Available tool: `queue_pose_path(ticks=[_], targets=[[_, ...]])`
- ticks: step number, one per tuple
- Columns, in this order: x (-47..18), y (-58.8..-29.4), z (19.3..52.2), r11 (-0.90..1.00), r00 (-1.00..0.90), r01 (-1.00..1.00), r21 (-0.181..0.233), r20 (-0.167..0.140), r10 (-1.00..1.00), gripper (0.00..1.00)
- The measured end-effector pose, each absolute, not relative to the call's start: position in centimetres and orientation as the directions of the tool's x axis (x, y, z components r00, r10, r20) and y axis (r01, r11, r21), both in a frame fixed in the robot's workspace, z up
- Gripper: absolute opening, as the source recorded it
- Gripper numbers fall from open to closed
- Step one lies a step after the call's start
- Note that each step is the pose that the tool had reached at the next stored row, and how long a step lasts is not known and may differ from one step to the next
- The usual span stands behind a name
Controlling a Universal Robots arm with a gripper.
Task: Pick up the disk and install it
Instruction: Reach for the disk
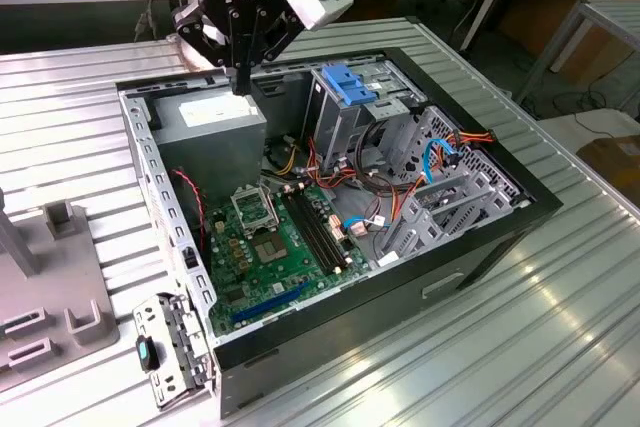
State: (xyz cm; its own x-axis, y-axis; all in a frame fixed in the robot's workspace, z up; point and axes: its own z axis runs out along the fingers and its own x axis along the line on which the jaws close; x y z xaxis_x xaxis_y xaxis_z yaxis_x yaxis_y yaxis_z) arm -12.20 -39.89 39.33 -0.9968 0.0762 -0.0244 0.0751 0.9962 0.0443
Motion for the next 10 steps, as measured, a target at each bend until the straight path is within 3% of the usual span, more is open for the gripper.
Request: queue_pose_path(ticks=[10], targets=[[-13.3,-39.9,39.3,0.996,-0.997,0.075,0.044,-0.024,0.076,0.11]])
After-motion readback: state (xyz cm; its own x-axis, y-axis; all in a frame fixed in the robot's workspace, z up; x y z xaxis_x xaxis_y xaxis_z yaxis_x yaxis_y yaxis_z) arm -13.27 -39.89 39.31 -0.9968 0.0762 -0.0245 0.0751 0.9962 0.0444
